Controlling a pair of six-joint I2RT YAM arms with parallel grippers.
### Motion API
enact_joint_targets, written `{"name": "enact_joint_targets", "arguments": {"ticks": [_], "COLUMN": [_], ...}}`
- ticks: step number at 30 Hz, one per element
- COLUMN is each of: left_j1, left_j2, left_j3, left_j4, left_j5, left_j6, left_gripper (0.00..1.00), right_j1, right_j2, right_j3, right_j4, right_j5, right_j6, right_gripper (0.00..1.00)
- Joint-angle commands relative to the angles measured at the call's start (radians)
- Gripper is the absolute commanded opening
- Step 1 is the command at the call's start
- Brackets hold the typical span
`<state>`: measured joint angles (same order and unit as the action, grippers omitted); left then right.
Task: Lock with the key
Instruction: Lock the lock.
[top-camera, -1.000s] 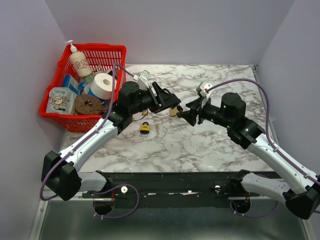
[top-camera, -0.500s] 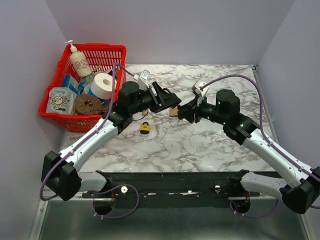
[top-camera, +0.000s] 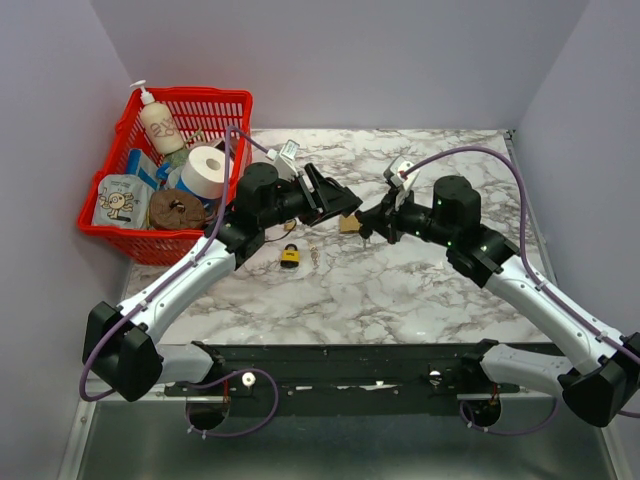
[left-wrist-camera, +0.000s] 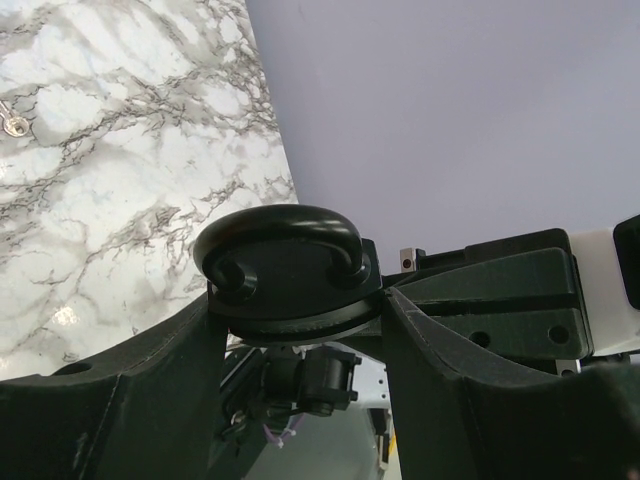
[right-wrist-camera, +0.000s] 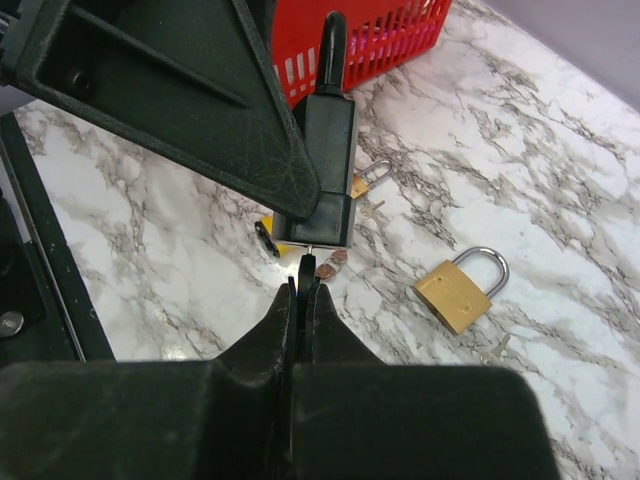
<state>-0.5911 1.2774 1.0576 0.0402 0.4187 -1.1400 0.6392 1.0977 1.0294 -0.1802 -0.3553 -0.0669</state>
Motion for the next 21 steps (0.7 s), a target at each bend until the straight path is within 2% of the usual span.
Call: {"name": "enact_joint_targets", "arguments": {"ticks": [1,13,21], "left_j1": [0.0,0.089,0.105], "left_j2": [-0.01,0.073,0.091], "left_j3": [0.05,0.148,0.13], "left_j4": [0.084,0.078,0.125], "left_j5": [-0.011,-0.077,-0.092], "left_j6": [-0.004,0.029,-0.047], "left_gripper": [0.0,0.0,0.0], "right_j1": [0.008,0.008,0.008], "right_j2": [-0.002,-0.093,-0.127], "right_j3": [0.003,-0.112,-0.161], "right_j4": [-0.001,-0.008,-0.002], "right_j5": [-0.042,0.007,0.013], "right_j6": [-0.01,0.05,0.139], "right_gripper": [0.01,0.01,0.01]}}
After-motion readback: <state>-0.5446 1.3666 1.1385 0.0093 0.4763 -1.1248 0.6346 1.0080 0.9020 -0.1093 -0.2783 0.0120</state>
